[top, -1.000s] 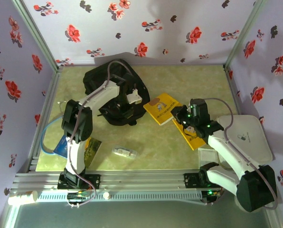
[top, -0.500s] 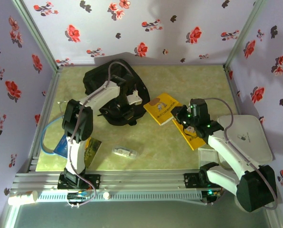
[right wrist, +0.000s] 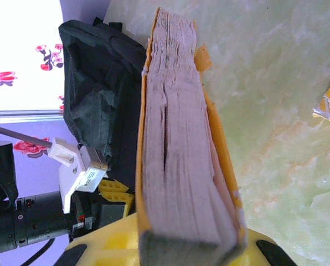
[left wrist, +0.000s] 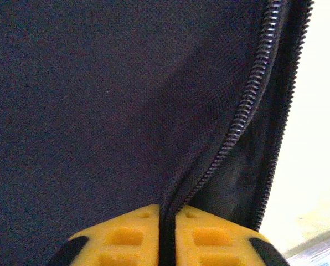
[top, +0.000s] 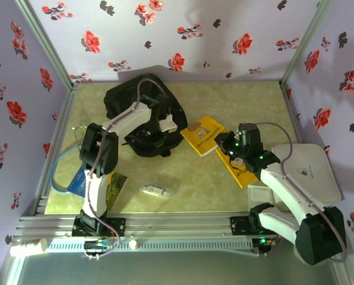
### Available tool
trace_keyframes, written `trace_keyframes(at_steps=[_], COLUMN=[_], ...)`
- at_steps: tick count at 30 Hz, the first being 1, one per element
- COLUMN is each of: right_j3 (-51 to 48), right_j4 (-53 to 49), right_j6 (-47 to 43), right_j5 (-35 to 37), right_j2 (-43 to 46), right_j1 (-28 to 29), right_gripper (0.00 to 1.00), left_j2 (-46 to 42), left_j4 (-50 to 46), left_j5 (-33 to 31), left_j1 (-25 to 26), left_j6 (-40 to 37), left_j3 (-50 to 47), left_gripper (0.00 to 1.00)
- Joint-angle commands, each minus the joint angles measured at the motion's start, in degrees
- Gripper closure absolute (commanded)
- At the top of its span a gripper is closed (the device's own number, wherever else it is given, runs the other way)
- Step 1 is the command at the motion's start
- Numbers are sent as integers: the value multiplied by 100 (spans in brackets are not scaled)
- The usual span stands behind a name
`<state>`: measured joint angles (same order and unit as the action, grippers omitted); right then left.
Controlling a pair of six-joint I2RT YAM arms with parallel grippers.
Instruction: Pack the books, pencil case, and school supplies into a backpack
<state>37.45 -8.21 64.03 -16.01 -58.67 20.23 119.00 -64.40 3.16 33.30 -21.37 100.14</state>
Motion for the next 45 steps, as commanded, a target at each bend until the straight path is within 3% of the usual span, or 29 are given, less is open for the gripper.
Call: trace_keyframes(at_steps=[1,4,11,17,28,39,45], right_j3=[208,234,203,133,533,1601,1862], right_j4=[84,93,482,1018,1667,3116,4271], right_j6=[-279,-444,-660,-483,158,1197,1643], right_j5=[378,486,88,-450,-642,-863,-1024], right_j2=[270,543,915,663,-957,-2654,-3125], right_j1=[-128,-193,-206,-44,605,837,886], right_gripper=[100,100,99,99,99,99,99], left_j2=[-478,-782,-1472,-2239,-2852,-3349,-3387], left_j4=[15,231,1144,2631,3417,4123,4121], left_j5=[-123,-125,-528,-508,121,548,633], left_j1=[-58,-75,-161,-157,11,72,72], left_j6=[82,257,1129,1587,1266,1310,1321], left_j3=[279,330,284,-397,-1319,-1857,-1918], left_gripper=[92,100,100,100,100,100,100])
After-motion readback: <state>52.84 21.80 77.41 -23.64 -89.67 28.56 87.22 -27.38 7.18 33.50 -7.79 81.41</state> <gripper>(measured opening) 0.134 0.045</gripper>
